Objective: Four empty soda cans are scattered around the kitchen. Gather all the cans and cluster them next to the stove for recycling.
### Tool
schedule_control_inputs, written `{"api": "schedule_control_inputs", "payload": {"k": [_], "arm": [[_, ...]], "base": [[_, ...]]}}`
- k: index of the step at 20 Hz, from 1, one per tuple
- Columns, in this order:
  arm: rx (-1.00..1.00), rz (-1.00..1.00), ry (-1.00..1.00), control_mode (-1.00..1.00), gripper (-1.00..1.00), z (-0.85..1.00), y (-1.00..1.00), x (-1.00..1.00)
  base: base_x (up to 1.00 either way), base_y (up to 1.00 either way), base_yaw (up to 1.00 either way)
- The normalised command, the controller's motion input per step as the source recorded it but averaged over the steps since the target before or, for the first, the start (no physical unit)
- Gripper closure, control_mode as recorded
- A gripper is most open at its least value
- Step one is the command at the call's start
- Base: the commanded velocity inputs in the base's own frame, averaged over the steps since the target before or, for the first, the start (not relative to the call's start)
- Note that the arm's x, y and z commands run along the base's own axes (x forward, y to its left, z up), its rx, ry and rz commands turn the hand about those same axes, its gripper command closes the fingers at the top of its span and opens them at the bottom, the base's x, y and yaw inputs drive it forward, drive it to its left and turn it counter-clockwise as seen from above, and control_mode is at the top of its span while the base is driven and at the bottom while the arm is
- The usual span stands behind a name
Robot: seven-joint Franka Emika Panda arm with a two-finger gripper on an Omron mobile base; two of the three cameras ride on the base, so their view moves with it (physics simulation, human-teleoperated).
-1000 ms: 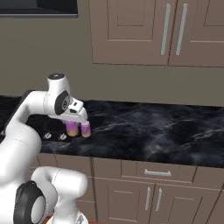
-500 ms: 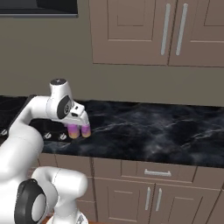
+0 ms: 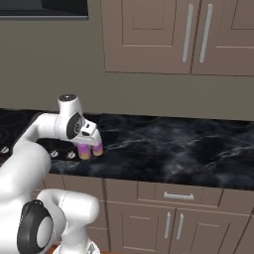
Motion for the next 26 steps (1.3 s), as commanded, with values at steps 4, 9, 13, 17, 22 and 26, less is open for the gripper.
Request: {"api": "schedule_control_inputs", "payload": {"k": [4,9,13,17,22,26], "arm": [[0.00,0.00,0.00,-1.00,1.00,-0.16,0.02,0.13],[0.00,0.00,0.00,-1.00,1.00,-0.12,0.01,0.14],[0.00,0.00,0.00,-1.00,1.00,-0.10,0.00,0.14],[0.00,0.00,0.00,-1.00,1.00,-0.10,0.00,0.12],[0.00,-0.01,0.00,-1.00,1.00,-0.12,0.00,0.07],[0.00,-0.01,0.00,-1.00,1.00,-0.14,0.00,0.04]], "base": [[0.00,0.00,0.00],[0.00,0.00,0.00],[0.00,0.00,0.00],[0.00,0.00,0.00],[0.00,0.00,0.00],[0.00,0.00,0.00]]}}
